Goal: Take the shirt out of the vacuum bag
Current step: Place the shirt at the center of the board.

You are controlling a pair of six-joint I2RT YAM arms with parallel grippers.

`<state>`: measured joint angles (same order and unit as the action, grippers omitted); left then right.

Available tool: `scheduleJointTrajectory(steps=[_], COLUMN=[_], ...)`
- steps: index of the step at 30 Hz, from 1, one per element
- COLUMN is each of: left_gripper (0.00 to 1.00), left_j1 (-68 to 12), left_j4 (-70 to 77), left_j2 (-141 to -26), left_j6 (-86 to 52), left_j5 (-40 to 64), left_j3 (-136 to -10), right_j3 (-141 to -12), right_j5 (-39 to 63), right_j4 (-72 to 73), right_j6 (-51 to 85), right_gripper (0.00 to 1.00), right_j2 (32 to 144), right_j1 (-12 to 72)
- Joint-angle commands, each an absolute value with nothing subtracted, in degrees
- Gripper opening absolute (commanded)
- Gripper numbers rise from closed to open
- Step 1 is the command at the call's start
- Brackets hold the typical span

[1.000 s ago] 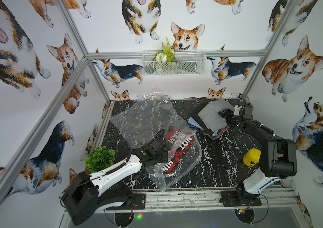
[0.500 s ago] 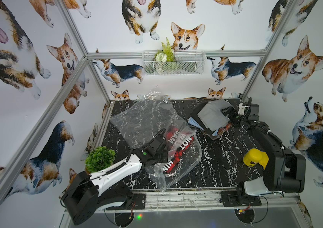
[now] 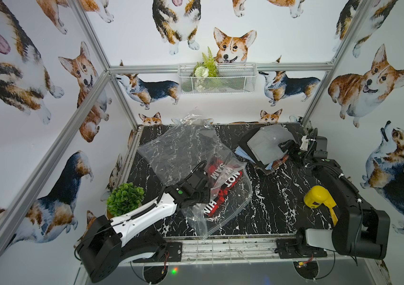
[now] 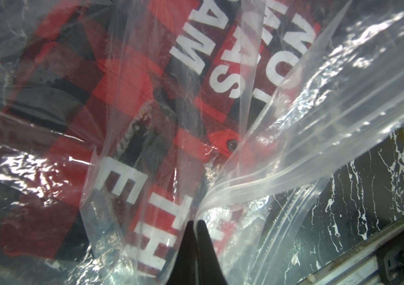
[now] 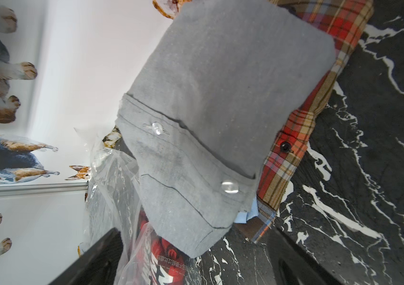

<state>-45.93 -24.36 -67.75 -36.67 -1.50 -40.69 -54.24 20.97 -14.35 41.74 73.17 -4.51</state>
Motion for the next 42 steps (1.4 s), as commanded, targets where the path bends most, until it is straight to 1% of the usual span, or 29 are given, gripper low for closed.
scheduleJointTrajectory(steps=[1,4,6,9,11,13,18,23,27,31,36,42], left_gripper=[0.03,0.03,0.03,0.05,0.07,0.07,0.07,0.07,0.07,0.07,0.07,0.07], left_j1=[-45.9,-45.9,-45.9,-45.9,-45.9,-45.9,-45.9,-45.9,-45.9,-45.9,-45.9,-45.9], left_j4=[-25.8,-25.5,-25.3,-24.7,-24.6,-24.5,-24.8,-25.2,-25.5,-25.7,-25.6,-25.7], left_j2=[-67.5,-67.4,-67.3,-67.4,-67.8,-68.2,-68.4,-69.0,-69.2,-69.5,-69.3,-68.2], left_j6=[-36.8,-36.9,-37.2,-37.5,-37.6,-37.7,-37.7,-37.6,-37.5,-37.6,-38.1,-38.4], left_j5=[-1.9,-2.1,-2.5,-2.8,-3.0,-2.9,-3.7,-3.9,-4.0,-4.0,-3.7,-3.5], left_j3=[-41.1,-41.1,-41.2,-41.4,-41.8,-42.2,-42.8,-43.0,-42.9,-43.2,-43.1,-43.0], right_j3=[-54.8,-56.5,-58.8,-63.6,-66.1,-68.6,-74.7,-73.3,-71.6,-69.2,-71.1,-70.8], right_j5=[20.0,21.5,23.8,28.1,28.7,29.1,30.4,29.3,31.2,31.0,31.2,28.5], right_j4=[-17.4,-16.2,-14.5,-11.2,-8.6,-4.8,-0.7,4.6,8.0,11.3,8.3,4.1], right_j6=[41.5,43.7,45.2,48.0,49.3,50.7,50.8,49.0,49.0,48.4,46.2,43.9], right_gripper=[0.94,0.94,0.94,0.93,0.93,0.93,0.93,0.92,0.92,0.92,0.92,0.93], right_j2=[68.7,66.6,68.2,74.1,77.5,80.8,91.3,98.8,105.6,109.4,111.5,101.6], right_j1=[-4.6,-4.6,-4.5,-4.4,-3.3,-1.9,-0.7,-1.0,-1.3,-1.2,-1.2,-0.2])
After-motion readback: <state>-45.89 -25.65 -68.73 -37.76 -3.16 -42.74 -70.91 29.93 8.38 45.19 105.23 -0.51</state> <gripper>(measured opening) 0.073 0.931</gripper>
